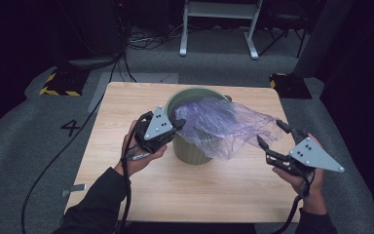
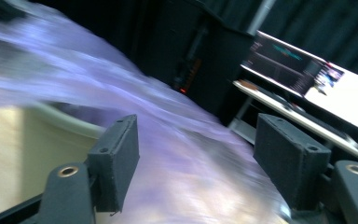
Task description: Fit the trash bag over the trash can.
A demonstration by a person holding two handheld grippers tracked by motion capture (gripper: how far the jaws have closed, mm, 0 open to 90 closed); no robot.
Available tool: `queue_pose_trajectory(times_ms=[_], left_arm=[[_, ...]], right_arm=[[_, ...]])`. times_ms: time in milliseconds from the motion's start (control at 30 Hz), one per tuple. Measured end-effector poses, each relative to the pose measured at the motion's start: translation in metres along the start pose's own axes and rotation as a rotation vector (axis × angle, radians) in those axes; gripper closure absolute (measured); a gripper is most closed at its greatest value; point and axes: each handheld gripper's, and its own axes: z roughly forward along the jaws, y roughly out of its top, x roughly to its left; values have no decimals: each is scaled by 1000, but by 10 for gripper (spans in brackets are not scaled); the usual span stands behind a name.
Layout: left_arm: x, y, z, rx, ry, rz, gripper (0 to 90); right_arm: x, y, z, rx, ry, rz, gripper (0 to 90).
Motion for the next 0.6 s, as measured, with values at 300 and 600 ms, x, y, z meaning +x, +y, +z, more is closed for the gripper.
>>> queue_pose_trajectory(times_ms=[300,600], left_arm=[[9,-12,-13,7,18,-3,898],[14,-24,-21,5,13,-12,898]], right_arm=[[-26,-6,17,47,78,44,543],[-23,1,22,61,153,51,387]])
